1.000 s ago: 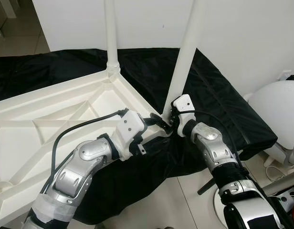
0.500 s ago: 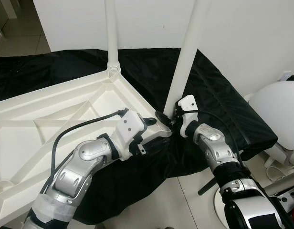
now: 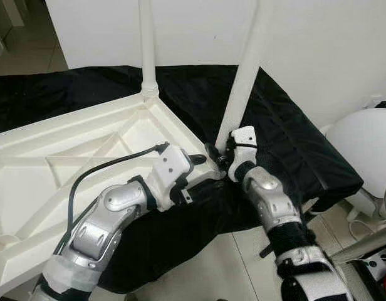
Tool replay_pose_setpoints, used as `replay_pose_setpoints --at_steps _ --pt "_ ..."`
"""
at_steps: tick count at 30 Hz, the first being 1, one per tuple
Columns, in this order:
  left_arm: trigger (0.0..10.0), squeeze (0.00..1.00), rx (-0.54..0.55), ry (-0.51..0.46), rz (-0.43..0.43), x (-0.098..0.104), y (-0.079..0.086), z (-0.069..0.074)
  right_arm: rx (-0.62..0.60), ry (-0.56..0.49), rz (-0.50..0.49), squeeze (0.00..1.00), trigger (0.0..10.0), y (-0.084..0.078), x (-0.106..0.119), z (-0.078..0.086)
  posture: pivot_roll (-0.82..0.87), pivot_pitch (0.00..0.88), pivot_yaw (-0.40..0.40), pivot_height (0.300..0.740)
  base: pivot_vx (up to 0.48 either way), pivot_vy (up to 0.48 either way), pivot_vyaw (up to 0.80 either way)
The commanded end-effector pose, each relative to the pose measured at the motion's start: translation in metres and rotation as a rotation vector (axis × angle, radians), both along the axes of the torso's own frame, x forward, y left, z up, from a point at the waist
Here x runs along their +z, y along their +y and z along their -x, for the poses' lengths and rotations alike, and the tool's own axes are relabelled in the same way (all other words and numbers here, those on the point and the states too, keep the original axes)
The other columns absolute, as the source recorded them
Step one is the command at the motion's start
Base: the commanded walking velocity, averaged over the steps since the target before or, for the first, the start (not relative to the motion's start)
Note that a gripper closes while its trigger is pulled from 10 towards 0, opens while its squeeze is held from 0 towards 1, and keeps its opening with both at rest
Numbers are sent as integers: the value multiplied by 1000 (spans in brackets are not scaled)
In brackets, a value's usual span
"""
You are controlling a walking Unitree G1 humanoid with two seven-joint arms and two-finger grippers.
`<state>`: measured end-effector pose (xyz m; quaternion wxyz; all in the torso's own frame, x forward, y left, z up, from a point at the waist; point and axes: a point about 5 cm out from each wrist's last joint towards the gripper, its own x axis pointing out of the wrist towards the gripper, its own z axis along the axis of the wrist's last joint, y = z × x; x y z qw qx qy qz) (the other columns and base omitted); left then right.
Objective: Building children table
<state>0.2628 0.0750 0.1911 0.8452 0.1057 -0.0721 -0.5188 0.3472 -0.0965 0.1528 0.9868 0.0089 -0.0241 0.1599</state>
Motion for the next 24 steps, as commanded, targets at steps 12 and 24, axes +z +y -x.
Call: replay_pose_setpoints --at_steps 12,24 --pt "10000 0 -1 3 -9 -5 -2 0 -220 -16 -104 0 10000 12 0 17 42 34 -53 740 0 0 0" --pt "10000 0 4 0 -9 -4 -1 1 -211 -41 -118 1000 10000 -2 1 20 54 30 -61 740 0 0 0"
